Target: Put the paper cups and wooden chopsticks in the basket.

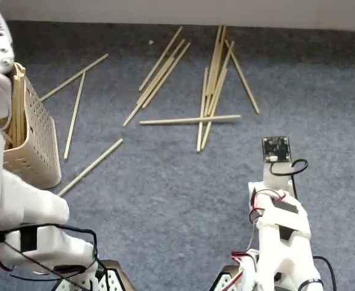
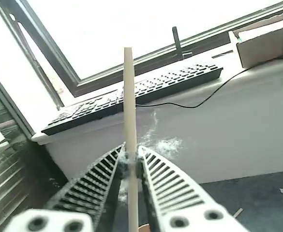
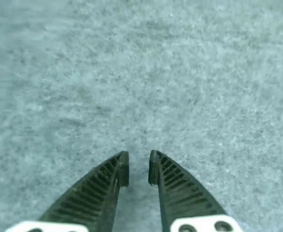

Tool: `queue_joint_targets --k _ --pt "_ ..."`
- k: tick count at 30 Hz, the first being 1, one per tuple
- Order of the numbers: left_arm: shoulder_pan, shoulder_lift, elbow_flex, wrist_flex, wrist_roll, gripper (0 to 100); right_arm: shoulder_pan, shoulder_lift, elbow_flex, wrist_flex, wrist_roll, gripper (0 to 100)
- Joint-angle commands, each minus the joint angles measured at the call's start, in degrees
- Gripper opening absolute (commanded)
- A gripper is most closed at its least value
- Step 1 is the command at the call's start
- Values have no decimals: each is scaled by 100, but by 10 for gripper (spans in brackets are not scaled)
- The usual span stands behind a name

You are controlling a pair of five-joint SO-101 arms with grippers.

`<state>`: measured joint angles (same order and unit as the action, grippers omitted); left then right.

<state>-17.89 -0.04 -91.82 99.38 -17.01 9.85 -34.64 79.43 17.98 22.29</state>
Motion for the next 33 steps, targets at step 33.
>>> queue_joint_targets --k 33 --pt "-1226 -5745 12031 -6875 1152 4 -40 -136 57 -84 70 80"
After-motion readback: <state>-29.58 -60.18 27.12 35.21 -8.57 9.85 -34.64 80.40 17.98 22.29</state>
